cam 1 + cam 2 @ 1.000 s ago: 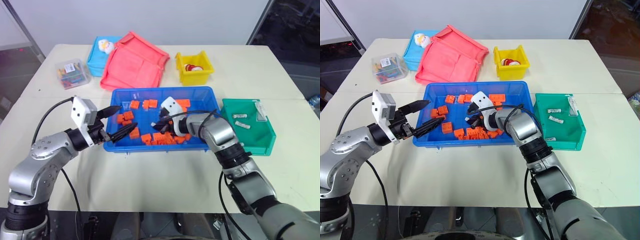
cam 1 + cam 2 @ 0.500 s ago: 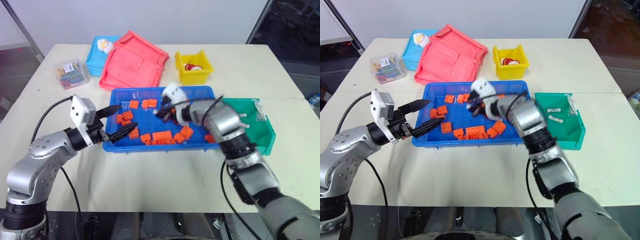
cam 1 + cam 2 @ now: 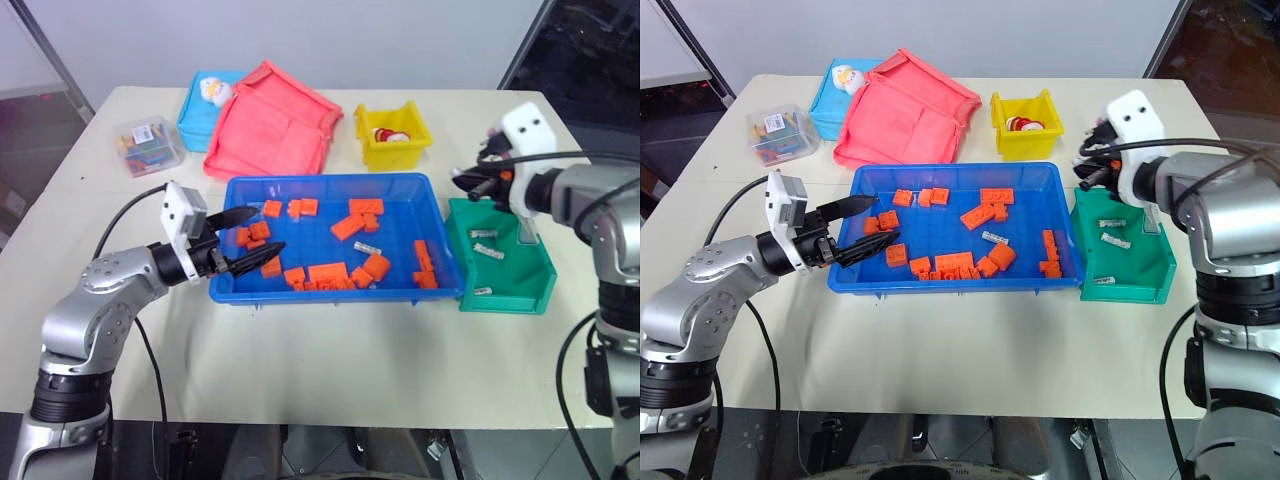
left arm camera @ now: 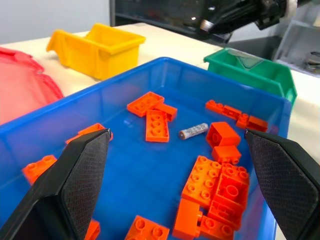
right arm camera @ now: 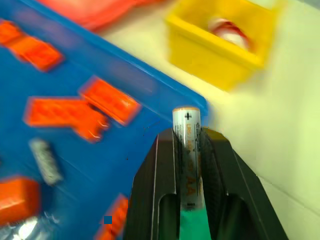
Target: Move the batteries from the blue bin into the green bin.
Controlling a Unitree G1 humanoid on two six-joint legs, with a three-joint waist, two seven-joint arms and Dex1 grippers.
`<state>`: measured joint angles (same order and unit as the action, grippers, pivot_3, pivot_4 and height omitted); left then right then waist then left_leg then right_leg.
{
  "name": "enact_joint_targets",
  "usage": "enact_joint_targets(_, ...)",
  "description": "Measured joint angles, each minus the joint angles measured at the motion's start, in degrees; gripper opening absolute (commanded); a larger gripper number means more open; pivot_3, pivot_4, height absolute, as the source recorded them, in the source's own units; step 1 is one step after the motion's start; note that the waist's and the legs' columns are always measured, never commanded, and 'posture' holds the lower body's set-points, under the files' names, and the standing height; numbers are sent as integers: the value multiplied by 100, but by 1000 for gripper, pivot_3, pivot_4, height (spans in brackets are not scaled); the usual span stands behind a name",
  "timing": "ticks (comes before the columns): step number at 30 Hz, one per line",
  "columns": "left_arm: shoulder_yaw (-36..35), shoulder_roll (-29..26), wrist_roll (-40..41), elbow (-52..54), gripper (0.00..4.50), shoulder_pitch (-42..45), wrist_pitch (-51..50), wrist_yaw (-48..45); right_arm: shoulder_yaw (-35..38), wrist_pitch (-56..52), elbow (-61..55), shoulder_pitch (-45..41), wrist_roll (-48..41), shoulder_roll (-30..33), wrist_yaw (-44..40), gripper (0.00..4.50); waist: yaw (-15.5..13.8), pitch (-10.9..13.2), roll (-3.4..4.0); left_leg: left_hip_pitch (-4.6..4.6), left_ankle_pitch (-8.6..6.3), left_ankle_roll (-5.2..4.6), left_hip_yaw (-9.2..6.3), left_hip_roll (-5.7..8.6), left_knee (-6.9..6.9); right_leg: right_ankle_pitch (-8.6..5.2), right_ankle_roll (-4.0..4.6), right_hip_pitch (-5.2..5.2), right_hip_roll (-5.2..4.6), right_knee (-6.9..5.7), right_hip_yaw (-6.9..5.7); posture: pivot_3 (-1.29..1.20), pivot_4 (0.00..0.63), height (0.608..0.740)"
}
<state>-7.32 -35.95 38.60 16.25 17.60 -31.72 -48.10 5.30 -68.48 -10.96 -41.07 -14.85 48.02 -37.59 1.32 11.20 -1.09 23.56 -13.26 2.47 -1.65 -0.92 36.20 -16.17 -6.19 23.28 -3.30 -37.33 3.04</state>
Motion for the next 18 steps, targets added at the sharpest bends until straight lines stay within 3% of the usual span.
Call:
enact_joint_targets(11,215,34,-245,-278,4500,136,147,-342,645,-111,-867,1798,-290,710,-211,82,-26,0,0,0,0,0,1,1,2,0,0,-5,-1,2,1,0,150,740)
enact_joint_targets(18,216,75,-270,-274,4500,133,178,-374,653,198,-734,2078,-335,678,-89,3393,-32,0,0,0,0,0,0,1,4,0,-1,-6,-1,2,2,0,150,740)
